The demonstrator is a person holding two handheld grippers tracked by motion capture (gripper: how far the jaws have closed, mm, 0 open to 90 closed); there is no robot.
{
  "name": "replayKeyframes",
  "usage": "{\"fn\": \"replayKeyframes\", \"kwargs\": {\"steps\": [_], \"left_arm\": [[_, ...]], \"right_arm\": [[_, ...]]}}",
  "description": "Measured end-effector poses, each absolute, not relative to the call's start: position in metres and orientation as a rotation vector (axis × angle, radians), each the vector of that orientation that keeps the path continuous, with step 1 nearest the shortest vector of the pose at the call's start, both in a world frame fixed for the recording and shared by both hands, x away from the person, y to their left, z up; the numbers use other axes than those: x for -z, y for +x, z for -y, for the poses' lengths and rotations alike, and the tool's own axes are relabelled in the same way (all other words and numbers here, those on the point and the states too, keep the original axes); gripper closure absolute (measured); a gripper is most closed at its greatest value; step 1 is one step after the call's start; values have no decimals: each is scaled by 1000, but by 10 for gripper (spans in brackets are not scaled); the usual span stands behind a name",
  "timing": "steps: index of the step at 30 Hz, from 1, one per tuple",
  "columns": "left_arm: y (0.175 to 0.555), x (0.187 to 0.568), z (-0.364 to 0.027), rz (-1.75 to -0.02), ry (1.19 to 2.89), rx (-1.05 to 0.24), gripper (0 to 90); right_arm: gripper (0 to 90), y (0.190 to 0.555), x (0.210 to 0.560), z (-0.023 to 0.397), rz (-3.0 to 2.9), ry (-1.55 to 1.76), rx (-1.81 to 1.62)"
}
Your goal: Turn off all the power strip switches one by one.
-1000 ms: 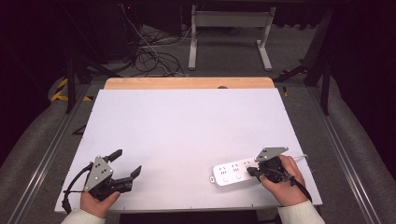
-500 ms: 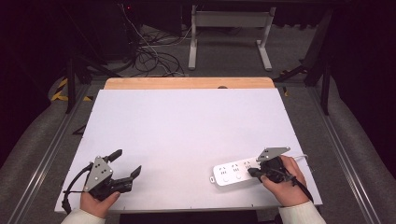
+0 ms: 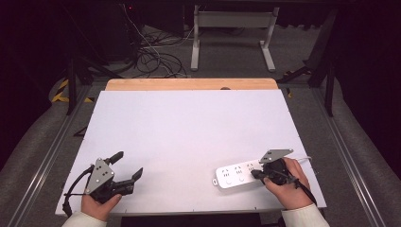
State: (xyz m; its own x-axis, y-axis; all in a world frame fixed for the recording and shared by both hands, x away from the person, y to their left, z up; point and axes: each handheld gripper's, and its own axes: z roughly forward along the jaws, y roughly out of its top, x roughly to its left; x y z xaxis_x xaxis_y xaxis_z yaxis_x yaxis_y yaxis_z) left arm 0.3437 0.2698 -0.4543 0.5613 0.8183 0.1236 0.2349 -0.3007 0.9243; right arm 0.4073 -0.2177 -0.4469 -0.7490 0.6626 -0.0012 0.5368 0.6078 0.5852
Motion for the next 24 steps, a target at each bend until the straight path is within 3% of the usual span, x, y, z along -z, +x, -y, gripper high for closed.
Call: {"fn": "replayKeyframes", "kwargs": {"steps": [10, 24], "left_arm": [[345, 454, -270, -861, 1826, -756, 174], [344, 454, -270, -862, 1821, -752, 174]], "right_arm": [[900, 399, 434, 232, -2426, 915, -1130], [900, 397, 431, 227, -2438, 881, -1172]]}}
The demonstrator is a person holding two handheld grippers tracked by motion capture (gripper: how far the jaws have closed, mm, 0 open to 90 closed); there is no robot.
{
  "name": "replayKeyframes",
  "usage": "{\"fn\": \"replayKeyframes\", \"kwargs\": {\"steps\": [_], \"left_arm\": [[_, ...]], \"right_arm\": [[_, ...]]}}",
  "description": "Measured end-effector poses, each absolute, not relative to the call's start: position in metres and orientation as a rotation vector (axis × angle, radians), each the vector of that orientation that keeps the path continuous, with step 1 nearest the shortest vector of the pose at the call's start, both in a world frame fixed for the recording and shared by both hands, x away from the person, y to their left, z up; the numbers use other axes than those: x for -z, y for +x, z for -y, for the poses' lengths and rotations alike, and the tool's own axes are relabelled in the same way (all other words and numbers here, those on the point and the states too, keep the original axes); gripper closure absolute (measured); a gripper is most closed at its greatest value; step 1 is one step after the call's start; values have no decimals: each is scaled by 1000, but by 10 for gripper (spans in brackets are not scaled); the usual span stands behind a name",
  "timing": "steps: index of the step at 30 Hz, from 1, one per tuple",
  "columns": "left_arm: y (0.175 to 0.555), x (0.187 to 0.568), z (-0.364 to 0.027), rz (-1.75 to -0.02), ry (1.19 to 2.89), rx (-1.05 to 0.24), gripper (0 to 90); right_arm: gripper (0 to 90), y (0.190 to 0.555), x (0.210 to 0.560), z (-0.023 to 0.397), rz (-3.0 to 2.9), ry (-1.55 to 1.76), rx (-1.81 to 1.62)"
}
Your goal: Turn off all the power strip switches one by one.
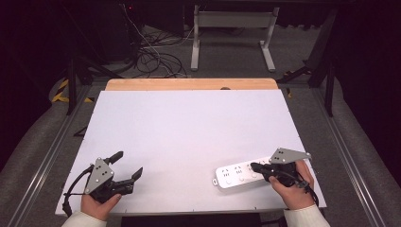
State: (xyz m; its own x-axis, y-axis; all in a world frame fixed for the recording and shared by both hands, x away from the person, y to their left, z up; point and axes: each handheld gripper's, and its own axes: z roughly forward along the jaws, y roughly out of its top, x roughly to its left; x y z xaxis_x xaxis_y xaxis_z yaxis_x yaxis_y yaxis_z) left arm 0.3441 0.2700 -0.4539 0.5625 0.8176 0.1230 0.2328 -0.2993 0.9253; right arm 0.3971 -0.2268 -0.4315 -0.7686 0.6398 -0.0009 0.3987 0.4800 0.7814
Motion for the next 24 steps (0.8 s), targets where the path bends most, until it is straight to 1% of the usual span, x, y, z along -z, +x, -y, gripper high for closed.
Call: {"fn": "replayKeyframes", "kwargs": {"steps": [19, 24], "left_arm": [[344, 454, -270, -858, 1824, -752, 174], [344, 454, -270, -860, 1822, -749, 174]], "right_arm": [[900, 397, 442, 182, -2560, 756, -1219], [900, 398, 443, 181, -2567, 754, -1198]]}}
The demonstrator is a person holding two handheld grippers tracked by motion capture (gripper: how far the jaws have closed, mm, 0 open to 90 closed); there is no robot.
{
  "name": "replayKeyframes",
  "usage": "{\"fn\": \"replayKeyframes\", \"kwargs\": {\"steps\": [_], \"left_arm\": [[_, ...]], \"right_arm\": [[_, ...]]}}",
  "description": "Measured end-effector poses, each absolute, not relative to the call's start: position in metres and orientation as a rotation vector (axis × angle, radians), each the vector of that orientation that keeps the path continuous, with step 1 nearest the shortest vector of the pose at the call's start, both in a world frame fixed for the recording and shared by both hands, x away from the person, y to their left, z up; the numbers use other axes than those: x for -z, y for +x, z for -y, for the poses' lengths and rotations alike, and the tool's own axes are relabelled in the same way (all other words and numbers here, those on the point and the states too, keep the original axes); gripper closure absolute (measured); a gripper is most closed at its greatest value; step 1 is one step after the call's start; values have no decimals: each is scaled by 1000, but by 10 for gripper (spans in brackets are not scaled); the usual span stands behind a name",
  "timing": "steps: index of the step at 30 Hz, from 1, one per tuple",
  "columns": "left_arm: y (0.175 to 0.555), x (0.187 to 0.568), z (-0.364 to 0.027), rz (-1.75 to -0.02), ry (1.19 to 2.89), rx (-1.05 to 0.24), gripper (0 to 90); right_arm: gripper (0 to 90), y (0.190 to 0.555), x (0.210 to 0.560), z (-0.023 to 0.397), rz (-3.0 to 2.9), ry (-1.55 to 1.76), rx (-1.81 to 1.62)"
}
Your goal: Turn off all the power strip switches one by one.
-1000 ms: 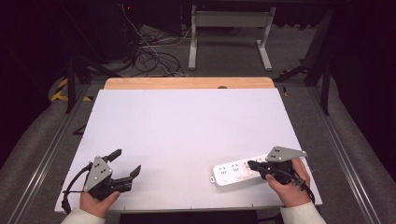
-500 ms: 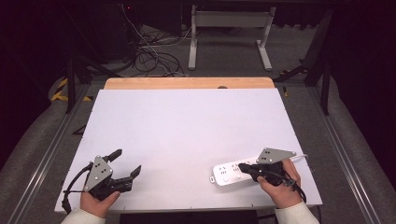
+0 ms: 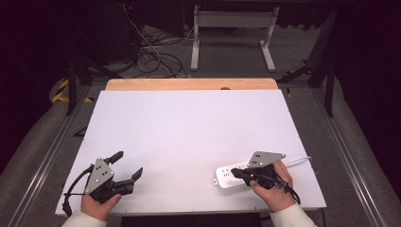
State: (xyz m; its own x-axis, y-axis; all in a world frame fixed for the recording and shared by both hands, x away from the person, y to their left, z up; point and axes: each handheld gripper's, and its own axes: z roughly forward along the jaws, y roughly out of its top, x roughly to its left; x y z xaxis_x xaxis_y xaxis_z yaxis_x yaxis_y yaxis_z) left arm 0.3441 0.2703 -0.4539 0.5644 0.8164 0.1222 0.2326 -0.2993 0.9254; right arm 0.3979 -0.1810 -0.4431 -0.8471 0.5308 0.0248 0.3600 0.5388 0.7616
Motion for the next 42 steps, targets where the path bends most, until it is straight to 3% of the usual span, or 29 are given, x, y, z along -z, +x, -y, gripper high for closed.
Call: {"fn": "replayKeyframes", "kwargs": {"steps": [42], "left_arm": [[344, 454, -270, -858, 1823, -751, 173]], "right_arm": [[900, 400, 451, 183, -2663, 785, -941]]}}
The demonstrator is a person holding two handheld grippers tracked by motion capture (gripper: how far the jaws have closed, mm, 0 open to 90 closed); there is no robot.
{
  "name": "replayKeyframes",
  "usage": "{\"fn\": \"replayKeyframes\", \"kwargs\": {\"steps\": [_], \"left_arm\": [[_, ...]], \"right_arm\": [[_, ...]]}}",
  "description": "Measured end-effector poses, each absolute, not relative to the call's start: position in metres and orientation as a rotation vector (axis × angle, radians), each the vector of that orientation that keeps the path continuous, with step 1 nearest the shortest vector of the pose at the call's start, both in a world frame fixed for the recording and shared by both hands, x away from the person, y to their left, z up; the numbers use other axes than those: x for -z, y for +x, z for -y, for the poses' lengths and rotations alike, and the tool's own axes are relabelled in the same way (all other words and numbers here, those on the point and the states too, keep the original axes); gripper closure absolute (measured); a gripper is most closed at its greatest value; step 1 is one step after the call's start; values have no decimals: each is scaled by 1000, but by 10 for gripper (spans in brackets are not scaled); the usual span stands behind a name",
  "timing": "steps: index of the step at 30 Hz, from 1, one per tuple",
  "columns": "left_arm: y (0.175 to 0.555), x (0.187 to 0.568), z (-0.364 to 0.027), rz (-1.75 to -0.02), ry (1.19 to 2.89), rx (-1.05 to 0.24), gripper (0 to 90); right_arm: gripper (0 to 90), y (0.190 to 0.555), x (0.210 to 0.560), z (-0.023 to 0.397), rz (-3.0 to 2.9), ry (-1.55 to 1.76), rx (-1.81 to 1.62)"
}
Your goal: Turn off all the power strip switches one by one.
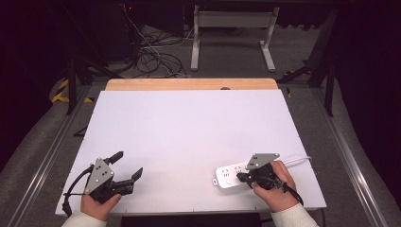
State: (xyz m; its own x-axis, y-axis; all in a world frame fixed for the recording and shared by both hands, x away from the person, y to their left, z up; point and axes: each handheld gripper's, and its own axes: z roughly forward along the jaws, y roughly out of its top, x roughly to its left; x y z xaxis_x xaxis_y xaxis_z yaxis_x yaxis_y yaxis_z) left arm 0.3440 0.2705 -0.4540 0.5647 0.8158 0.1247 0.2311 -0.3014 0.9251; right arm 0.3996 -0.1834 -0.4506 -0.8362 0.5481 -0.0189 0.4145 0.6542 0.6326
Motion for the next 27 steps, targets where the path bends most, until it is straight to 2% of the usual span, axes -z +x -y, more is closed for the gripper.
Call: {"fn": "replayKeyframes", "kwargs": {"steps": [27], "left_arm": [[344, 454, -269, -857, 1826, -750, 173]], "right_arm": [[900, 402, 451, 186, -2678, 846, -947]]}}
